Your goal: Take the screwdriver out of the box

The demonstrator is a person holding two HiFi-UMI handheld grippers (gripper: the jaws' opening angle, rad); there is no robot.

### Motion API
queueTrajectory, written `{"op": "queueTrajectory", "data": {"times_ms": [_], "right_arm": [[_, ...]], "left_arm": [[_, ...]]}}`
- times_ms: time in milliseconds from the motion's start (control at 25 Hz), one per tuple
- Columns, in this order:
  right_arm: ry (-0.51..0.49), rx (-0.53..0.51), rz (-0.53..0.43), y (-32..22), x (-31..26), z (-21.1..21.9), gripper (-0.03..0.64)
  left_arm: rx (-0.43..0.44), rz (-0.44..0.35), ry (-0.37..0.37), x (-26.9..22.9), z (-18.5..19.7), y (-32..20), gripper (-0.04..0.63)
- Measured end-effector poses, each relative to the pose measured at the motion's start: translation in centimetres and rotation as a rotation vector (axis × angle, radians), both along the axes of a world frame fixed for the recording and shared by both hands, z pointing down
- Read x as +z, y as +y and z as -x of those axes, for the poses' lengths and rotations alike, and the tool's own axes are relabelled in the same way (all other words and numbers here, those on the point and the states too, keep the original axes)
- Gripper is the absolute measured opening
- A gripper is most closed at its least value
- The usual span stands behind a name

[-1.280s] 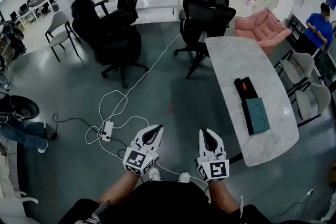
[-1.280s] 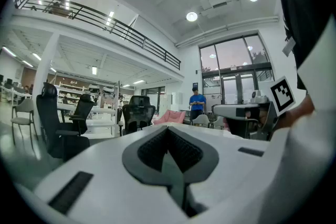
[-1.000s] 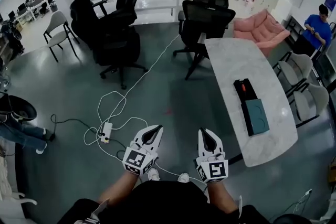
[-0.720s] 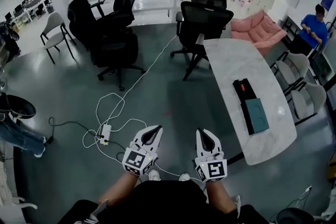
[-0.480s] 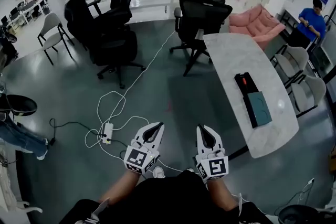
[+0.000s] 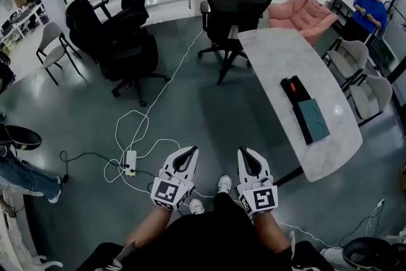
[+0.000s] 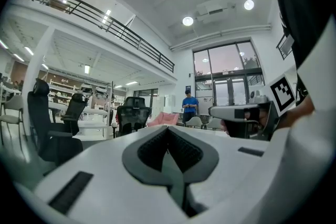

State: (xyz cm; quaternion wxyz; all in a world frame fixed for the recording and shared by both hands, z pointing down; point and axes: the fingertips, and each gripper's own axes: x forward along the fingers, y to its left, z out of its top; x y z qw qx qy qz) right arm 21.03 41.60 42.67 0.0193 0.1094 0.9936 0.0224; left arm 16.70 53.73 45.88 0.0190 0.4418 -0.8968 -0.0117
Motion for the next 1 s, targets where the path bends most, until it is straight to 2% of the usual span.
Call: {"op": "queueTrajectory", "data": {"times_ms": [320, 600, 1000], "right_arm": [[0.003, 0.029, 0.003, -3.7, 0.0, 2.7, 0.025], [0.021, 0.082, 0.010, -9.9, 0.5, 5.6, 0.025], [0.004, 0.067, 0.024, -16.0, 0.1, 10.5, 0.025]], "left_arm": [[0.028, 0.009, 0.006, 0.2, 3.1, -3.8, 0.006], [0.031, 0.012, 0.007, 0.2, 6.1, -8.0, 0.006], [0.038, 0.043, 0.027, 0.4, 10.4, -14.1, 0.006]]}}
